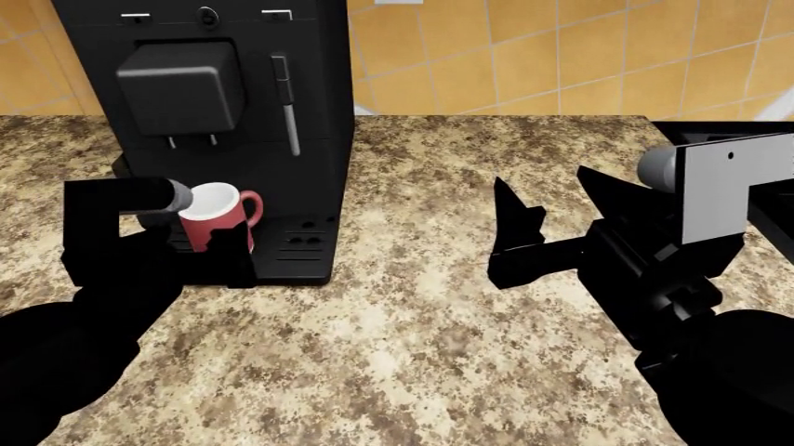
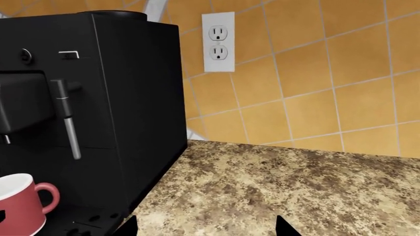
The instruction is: Pick the mug from under the coffee machine dispenser and place it on the counter.
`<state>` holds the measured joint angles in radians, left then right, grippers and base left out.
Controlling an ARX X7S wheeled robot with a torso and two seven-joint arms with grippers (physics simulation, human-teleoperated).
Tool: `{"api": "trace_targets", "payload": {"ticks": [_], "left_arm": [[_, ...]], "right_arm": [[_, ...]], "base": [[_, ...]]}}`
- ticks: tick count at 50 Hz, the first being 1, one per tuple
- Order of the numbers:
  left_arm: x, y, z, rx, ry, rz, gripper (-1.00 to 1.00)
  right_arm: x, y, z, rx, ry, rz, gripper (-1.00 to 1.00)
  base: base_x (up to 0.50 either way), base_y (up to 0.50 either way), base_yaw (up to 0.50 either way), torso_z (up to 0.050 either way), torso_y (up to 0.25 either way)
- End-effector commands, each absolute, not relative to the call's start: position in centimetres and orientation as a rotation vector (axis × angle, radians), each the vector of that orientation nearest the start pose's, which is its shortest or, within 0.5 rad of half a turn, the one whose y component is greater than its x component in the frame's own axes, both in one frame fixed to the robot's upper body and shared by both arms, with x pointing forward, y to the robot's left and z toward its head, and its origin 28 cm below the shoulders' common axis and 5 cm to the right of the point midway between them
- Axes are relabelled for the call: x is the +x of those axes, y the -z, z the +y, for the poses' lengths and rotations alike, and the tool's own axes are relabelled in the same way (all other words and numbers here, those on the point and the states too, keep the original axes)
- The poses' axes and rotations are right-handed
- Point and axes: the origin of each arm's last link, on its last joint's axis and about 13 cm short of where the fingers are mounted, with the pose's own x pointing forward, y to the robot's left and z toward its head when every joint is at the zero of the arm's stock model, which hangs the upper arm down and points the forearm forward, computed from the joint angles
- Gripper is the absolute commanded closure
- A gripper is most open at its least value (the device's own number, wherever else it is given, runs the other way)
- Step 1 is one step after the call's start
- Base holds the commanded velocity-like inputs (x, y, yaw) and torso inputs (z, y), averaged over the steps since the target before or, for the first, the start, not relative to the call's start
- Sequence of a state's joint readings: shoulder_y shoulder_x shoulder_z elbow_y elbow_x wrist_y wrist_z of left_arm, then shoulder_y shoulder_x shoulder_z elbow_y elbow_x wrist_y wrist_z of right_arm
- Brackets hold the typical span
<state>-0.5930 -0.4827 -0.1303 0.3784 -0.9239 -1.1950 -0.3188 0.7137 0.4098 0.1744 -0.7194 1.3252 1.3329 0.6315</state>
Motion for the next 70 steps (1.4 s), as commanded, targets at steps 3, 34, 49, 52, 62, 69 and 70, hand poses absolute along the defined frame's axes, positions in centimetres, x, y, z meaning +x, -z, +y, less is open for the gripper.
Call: {"api": "trace_targets", "payload": {"ticks": [3,34,49,52,62,69,70], "left_arm": [[27.2,-18.0,28.4,-0.092,0.073,0.269,-1.00],[29.2,-17.2,28.7,-0.043,0.040,0.293,-1.00],[28.4,-17.6,28.2,-0.030,0.087,0.245,1.00],[28.1,-17.7,28.1,-0.027,0.088,0.238,1.00],[25.0,-20.0,26.7,-0.004,0.168,0.141,1.00],[24.3,-20.0,25.8,-0.009,0.243,0.135,1.00],[24.3,-20.1,25.5,0.000,0.262,0.128,1.00]], "right_arm": [[21.4,-24.1,-12.1,0.045,-0.279,-0.016,-1.00],[21.5,-24.0,-12.0,0.081,-0.303,-0.028,-1.00],[21.1,-24.0,-12.0,0.081,-0.302,-0.050,-1.00],[21.2,-24.0,-12.0,0.081,-0.302,-0.051,-1.00],[20.9,-24.3,-12.1,0.083,-0.292,-0.071,-1.00],[20.8,-24.1,-12.4,0.088,-0.271,-0.077,-1.00],[20.8,-24.1,-12.4,0.091,-0.266,-0.078,-1.00]], "base": [[0.00,0.00,0.00,0.000,0.000],[0.00,0.00,0.00,0.000,0.000],[0.00,0.00,0.00,0.000,0.001],[0.00,0.00,0.00,0.000,0.000],[0.00,0.00,0.00,0.000,0.000],[0.00,0.00,0.00,0.000,0.000],[0.00,0.00,0.00,0.000,0.000]]}}
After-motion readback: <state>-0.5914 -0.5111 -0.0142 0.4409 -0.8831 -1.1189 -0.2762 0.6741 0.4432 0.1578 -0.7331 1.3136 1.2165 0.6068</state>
